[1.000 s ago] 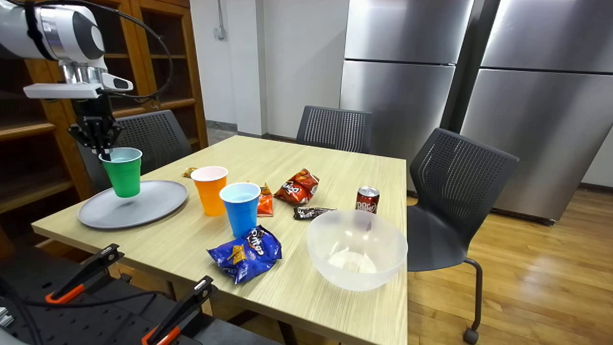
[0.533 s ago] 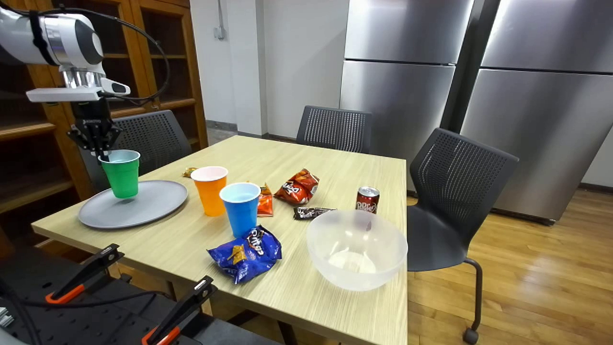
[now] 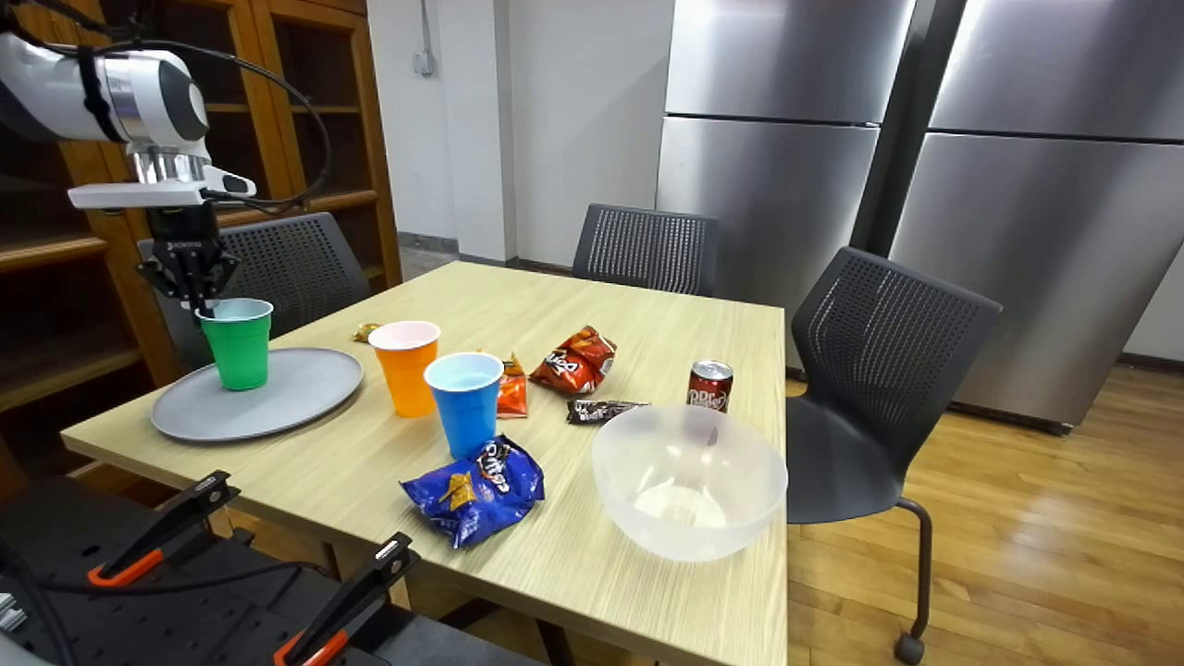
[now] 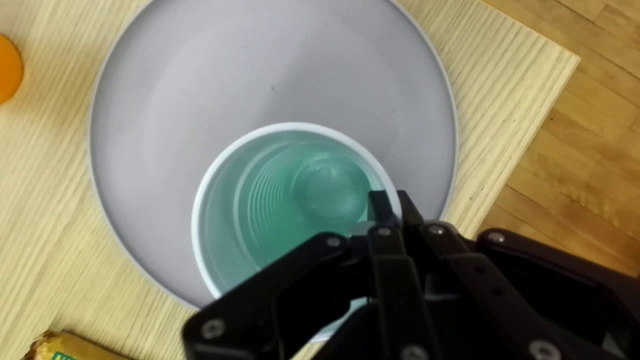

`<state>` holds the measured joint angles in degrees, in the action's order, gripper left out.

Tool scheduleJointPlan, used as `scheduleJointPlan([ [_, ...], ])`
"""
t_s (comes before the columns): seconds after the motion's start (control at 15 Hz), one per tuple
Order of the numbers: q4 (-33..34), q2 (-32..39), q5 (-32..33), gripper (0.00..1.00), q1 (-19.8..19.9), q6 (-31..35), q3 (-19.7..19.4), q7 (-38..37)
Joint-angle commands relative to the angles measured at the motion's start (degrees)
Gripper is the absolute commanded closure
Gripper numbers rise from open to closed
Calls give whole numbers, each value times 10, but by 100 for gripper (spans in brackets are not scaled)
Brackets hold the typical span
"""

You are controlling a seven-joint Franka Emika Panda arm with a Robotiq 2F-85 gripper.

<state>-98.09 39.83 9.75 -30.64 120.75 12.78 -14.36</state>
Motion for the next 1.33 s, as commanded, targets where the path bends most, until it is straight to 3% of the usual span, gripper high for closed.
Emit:
scheduleJointPlan([
  [0.0,58,29,13,70,-11,-46,-7,14],
  [0.07,64,32,14,69,-12,-51,-8,15],
  [0.2,74,36,15,56,-13,-59,-9,17],
  [0.67,57,4,18,2,-11,-40,-5,24],
  [1.27,-36,-96,5,0,17,-1,1,25],
])
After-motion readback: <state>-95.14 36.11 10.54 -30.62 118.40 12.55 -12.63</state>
